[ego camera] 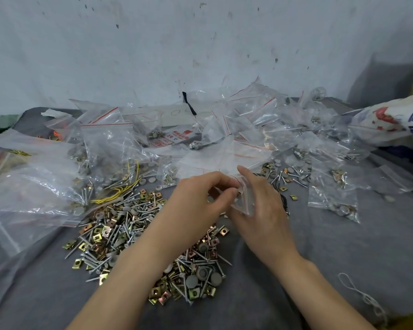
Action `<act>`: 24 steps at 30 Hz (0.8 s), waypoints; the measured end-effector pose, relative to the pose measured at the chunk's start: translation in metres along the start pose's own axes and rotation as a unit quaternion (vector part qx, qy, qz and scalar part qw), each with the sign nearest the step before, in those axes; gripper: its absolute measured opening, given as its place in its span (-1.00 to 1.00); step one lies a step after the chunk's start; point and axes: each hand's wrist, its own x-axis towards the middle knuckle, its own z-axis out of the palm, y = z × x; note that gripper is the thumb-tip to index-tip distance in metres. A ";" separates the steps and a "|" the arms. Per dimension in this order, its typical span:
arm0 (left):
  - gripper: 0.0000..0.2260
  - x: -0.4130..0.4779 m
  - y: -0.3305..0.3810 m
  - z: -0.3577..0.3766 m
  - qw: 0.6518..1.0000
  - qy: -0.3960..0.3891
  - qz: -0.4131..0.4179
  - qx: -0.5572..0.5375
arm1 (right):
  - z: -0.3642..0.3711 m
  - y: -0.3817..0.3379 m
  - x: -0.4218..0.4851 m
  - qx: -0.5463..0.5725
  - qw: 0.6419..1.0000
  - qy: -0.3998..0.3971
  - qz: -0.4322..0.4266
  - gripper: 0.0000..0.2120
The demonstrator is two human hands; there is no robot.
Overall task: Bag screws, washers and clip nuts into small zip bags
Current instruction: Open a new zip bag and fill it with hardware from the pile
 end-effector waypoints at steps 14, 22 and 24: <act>-0.81 0.000 -0.028 -0.005 0.977 -0.065 -0.098 0.177 | -0.005 -0.006 0.000 0.007 0.999 0.006 0.041 -0.43; -0.76 -0.006 -0.033 0.011 0.914 -0.168 -0.100 0.356 | -0.004 -0.007 0.001 0.011 0.998 0.013 0.055 -0.43; -0.83 -0.004 -0.032 0.011 0.923 -0.165 -0.105 0.331 | -0.003 -0.007 0.001 0.009 0.998 0.014 0.054 -0.44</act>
